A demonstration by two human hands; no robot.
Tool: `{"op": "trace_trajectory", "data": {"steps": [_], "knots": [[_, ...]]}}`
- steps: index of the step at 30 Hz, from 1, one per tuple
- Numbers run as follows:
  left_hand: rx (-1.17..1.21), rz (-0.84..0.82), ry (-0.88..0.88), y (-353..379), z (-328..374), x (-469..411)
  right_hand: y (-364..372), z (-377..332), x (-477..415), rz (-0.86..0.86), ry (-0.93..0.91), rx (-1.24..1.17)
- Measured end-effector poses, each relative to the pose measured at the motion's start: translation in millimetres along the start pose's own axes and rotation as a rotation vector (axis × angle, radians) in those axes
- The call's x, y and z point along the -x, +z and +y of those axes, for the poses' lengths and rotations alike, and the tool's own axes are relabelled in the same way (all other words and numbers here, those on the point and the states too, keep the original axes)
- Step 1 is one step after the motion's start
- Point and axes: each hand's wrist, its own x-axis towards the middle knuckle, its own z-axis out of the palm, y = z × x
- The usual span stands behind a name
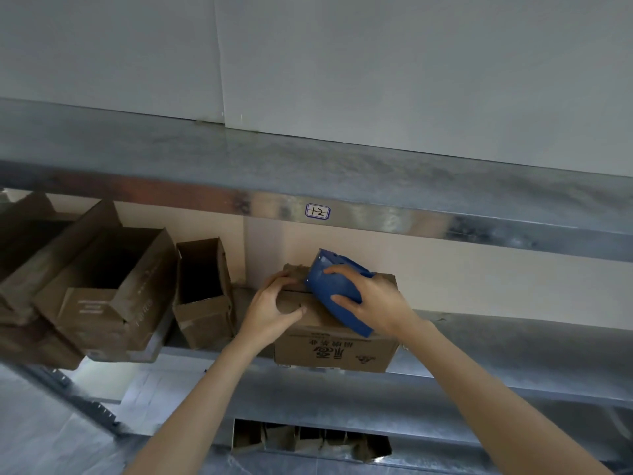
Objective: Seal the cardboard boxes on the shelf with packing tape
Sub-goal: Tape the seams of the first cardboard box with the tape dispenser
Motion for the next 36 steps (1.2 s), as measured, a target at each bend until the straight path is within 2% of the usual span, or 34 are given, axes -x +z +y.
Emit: {"op": "trace_trajectory", "data": {"steps": [5, 11, 16, 20, 23, 29, 36], "knots": [[0.021, -0.023, -0.008, -21, 7, -5, -16, 4, 0, 0.009, -0.035, 0.001], [0.015, 0.035, 0.034, -45, 24, -20, -30, -1, 10, 0.092, -0.139, -0.02], [0.075, -0.174, 0.031, -55, 37, -30, -33, -3, 18, 0.063, -0.218, -0.032], [0.16, -0.396, -0.07, -59, 49, -29, -38, -9, 25, 0.047, -0.268, -0.044], [0.2, -0.48, -0.103, -58, 50, -28, -39, -13, 28, 0.018, -0.276, -0.045], [0.293, -0.51, -0.137, -56, 47, -21, -37, -17, 32, -0.017, -0.265, -0.03], [0.319, -0.452, -0.143, -51, 40, -18, -34, -20, 35, -0.028, -0.279, -0.06]]}}
